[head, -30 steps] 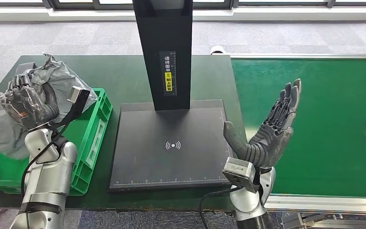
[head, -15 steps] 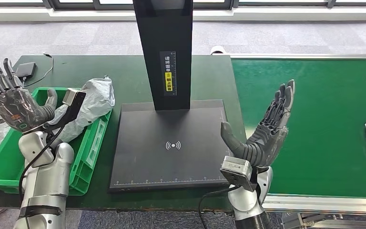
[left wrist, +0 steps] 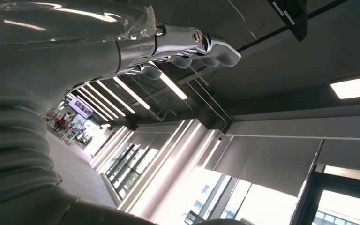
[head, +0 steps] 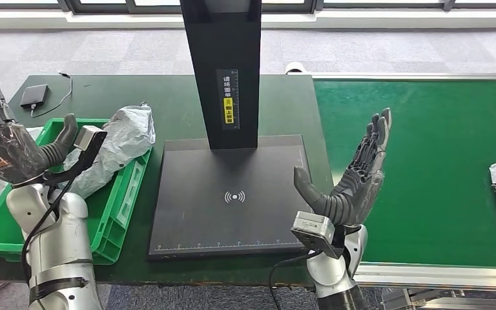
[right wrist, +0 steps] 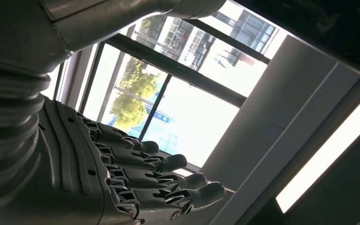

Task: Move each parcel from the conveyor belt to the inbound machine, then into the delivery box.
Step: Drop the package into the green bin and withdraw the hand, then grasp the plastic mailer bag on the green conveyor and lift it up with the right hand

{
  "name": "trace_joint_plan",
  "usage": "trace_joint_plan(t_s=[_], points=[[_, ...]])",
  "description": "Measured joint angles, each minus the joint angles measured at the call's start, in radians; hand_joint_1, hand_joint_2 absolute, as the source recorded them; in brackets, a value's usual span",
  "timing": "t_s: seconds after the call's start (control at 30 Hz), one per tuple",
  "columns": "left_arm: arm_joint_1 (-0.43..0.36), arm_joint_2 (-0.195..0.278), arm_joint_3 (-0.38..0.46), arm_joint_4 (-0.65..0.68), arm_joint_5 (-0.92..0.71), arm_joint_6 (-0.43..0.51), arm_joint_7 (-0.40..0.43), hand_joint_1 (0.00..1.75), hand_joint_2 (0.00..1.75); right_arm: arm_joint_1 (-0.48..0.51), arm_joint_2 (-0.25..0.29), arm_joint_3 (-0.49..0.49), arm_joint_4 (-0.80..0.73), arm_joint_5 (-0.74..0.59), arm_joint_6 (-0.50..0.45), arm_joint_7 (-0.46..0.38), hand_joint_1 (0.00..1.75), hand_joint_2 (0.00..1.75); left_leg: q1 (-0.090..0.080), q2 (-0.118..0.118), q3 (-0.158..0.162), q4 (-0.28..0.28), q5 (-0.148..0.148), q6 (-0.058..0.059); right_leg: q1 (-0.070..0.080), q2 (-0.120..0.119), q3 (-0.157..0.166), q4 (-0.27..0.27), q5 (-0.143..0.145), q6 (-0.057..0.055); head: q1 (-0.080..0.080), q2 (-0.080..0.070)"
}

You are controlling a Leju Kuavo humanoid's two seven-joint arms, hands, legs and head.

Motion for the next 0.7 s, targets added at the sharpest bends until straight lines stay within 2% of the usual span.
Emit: trace_joint_plan(t_s=[0.03, 0.1, 0.13, 0.17, 0.2, 0.27, 0.3, 0.37, 0.43, 0.5, 0.57, 0.7], points=[[-0.007, -0.01, 0.022, -0.001, 0.018, 0.0, -0.041, 0.0, 1.75, 0.0, 0.0, 0.0, 0.001, 0.004, 0.0, 0.0, 0.0, 1.75, 0.0, 0.0, 0.0, 0.0, 0.0, 0.0, 0.0, 0.0, 0.0, 0.0, 0.0, 0.0, 0.0, 0.0], [-0.035, -0.038, 0.085, 0.02, 0.136, 0.0, -0.207, 0.0, 1.75, 0.0, 0.0, -0.001, 0.004, 0.02, 0.0, 0.0, 0.0, 1.75, 0.0, -0.001, 0.0, 0.0, 0.0, 0.0, 0.0, -0.002, 0.0, 0.0, 0.0, 0.0, 0.0, 0.0], [-0.048, -0.051, 0.118, 0.045, 0.251, -0.005, -0.311, 0.0, 1.75, 0.0, 0.0, -0.002, 0.006, 0.033, 0.0, 0.0, 0.0, 1.75, 0.0, -0.002, 0.001, 0.0, 0.0, 0.0, 0.0, -0.002, 0.001, 0.0, 0.0, 0.0, 0.0, 0.0], [-0.051, -0.059, 0.138, 0.072, 0.416, -0.026, -0.396, 0.0, 1.75, 0.0, 0.0, -0.005, 0.01, 0.052, 0.0, 0.0, 0.0, 1.75, 0.0, -0.002, 0.001, 0.0, 0.0, 0.0, 0.0, -0.002, 0.001, 0.0, 0.0, 0.0, 0.0, 0.0], [-0.041, -0.064, 0.135, 0.091, 0.611, -0.064, -0.445, 0.0, 1.75, 0.0, 0.0, -0.012, 0.014, 0.077, 0.0, 0.0, 0.0, 1.75, 0.0, 0.0, 0.002, 0.0, 0.0, 0.0, 0.0, -0.001, 0.001, 0.0, 0.0, 0.0, 0.0, 0.0], [0.012, -0.067, 0.063, 0.098, 1.055, -0.193, -0.471, 0.0, 1.75, 0.002, 0.001, -0.041, 0.03, 0.149, 0.0, 0.001, 0.0, 1.75, 0.0, 0.002, 0.002, 0.0, -0.001, -0.001, 0.0, 0.001, 0.001, 0.0, 0.0, 0.0, 0.0, 0.0], [0.045, -0.069, 0.007, 0.088, 1.246, -0.287, -0.471, 0.0, 1.75, 0.003, 0.001, -0.065, 0.041, 0.203, 0.0, 0.006, 0.0, 1.75, 0.0, 0.0, 0.002, 0.0, -0.001, -0.001, 0.0, 0.0, 0.001, 0.0, -0.001, 0.0, 0.0, 0.0], [0.117, -0.08, -0.104, 0.054, 1.488, -0.511, -0.471, 0.0, 1.75, 0.001, 0.003, -0.133, 0.068, 0.355, 0.0, 0.031, 0.0, 1.75, -0.001, -0.005, 0.001, 0.001, -0.001, 0.0, -0.001, -0.005, 0.003, -0.001, -0.002, 0.001, 0.0, 0.0], [0.194, -0.109, -0.187, 0.011, 1.552, -0.729, -0.471, 0.0, 1.75, -0.01, 0.007, -0.224, 0.097, 0.535, 0.0, 0.073, 0.0, 1.75, -0.001, -0.007, 0.0, 0.001, -0.002, 0.001, -0.001, -0.007, 0.004, -0.001, -0.003, 0.001, 0.0, 0.0], [0.26, -0.132, -0.251, -0.036, 1.557, -0.871, -0.47, 0.0, 1.75, -0.026, 0.01, -0.321, 0.129, 0.643, 0.0, 0.1, 0.0, 1.75, -0.002, -0.007, -0.001, 0.002, -0.003, 0.003, -0.002, -0.007, 0.004, -0.002, -0.003, 0.002, 0.0, 0.0], [0.294, -0.136, -0.301, -0.079, 1.583, -0.94, -0.47, 0.0, 1.75, -0.042, 0.014, -0.408, 0.164, 0.669, 0.0, 0.104, 0.0, 1.75, -0.002, -0.006, -0.002, 0.002, -0.004, 0.004, -0.002, -0.007, 0.003, -0.002, -0.002, 0.003, 0.0, 0.0], [0.322, -0.135, -0.351, -0.132, 1.602, -0.966, -0.469, 0.0, 1.75, -0.056, 0.019, -0.498, 0.208, 0.675, 0.0, 0.101, 0.0, 1.75, -0.002, -0.007, -0.002, 0.002, -0.004, 0.004, -0.002, -0.007, 0.003, -0.002, -0.002, 0.003, 0.0, 0.0]])
